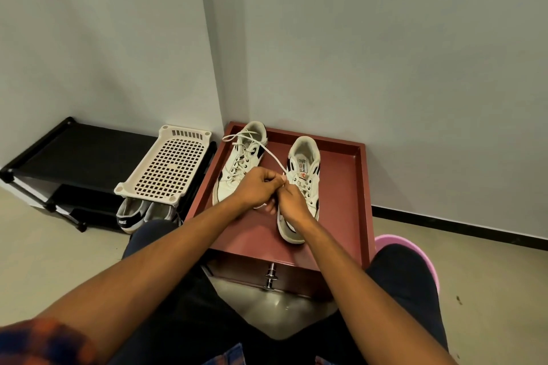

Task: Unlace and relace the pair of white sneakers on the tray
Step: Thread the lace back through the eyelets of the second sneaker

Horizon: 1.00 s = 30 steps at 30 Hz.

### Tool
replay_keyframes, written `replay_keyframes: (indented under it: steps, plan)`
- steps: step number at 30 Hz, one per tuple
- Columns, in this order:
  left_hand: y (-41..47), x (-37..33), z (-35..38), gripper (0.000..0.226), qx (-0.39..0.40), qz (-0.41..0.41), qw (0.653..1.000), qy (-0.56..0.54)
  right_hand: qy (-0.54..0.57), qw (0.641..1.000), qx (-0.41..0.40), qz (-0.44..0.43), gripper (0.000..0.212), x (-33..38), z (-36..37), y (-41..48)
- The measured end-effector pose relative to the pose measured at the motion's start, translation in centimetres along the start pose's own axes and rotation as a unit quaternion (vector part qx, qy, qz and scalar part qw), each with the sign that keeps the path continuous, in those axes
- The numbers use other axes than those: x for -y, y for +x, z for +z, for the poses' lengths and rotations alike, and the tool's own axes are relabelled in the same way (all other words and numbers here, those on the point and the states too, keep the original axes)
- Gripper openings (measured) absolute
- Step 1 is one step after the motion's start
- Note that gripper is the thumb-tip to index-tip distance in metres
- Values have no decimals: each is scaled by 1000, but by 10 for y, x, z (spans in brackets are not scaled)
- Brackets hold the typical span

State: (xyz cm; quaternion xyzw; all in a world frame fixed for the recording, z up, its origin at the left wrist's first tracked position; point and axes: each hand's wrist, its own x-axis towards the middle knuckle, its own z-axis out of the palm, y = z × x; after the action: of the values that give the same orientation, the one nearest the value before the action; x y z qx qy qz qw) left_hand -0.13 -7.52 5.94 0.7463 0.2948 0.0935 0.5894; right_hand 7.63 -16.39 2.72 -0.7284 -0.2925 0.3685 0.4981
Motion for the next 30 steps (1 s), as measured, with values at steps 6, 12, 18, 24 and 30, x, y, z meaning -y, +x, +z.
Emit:
replay_keyframes:
  steps: [6,12,18,24,30]
  plan:
    - [13,2,2,27,-124,10,992,-1,-72,997,29,-15,27,-3,-18,6]
    - [26,-6,1,20,-136,33,989,55,-30,989,-144,33,11,-10,-79,23]
    - [50,-11,18,22,-97,114,950,274,-249,936,-228,101,57,3,-103,54]
    - [70,-10,37,22,-54,102,939,325,-287,935,-192,85,38,-1,-100,73]
    - [82,0,44,21,4,161,892,421,-173,969,-148,96,34,-14,-115,74]
